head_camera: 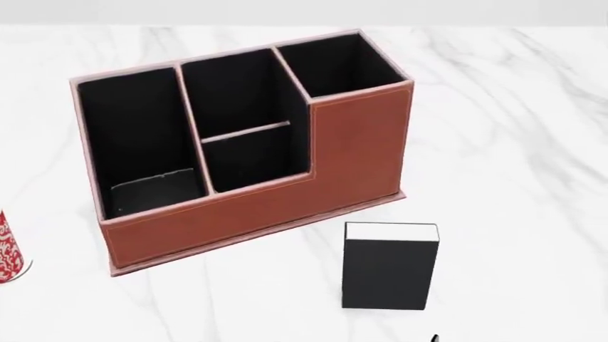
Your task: Pick up the book and place it in the back compartment of the caddy.
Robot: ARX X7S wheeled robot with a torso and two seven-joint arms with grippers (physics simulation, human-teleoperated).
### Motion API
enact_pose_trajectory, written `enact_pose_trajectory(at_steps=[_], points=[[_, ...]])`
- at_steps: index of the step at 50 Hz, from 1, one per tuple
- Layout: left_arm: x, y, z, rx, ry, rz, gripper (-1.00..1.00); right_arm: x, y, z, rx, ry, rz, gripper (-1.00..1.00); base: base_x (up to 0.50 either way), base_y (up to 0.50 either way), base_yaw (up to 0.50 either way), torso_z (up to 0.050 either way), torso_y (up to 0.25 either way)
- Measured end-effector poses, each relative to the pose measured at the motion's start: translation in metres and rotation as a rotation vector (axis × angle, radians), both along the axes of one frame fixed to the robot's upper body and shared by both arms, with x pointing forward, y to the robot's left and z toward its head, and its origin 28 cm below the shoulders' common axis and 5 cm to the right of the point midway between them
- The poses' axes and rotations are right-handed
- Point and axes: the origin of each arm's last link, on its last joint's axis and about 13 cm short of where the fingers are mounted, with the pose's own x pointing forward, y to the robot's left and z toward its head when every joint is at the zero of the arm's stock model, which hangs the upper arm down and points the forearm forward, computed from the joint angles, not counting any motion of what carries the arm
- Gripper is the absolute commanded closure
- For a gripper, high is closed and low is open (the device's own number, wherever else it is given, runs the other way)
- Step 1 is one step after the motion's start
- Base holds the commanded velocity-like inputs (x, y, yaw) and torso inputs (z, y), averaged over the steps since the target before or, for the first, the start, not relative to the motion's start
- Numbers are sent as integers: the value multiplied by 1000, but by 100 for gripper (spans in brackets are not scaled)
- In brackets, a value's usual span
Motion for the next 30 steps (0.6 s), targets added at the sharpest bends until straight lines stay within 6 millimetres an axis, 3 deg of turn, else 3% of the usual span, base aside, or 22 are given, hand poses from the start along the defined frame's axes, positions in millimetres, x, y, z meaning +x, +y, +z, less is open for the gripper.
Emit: enact_pose_trajectory(at_steps=[30], points=[[0, 0, 0, -1, 1, 1, -100, 0, 0, 0, -7, 2, 0, -100, 83, -61, 0, 0, 0]])
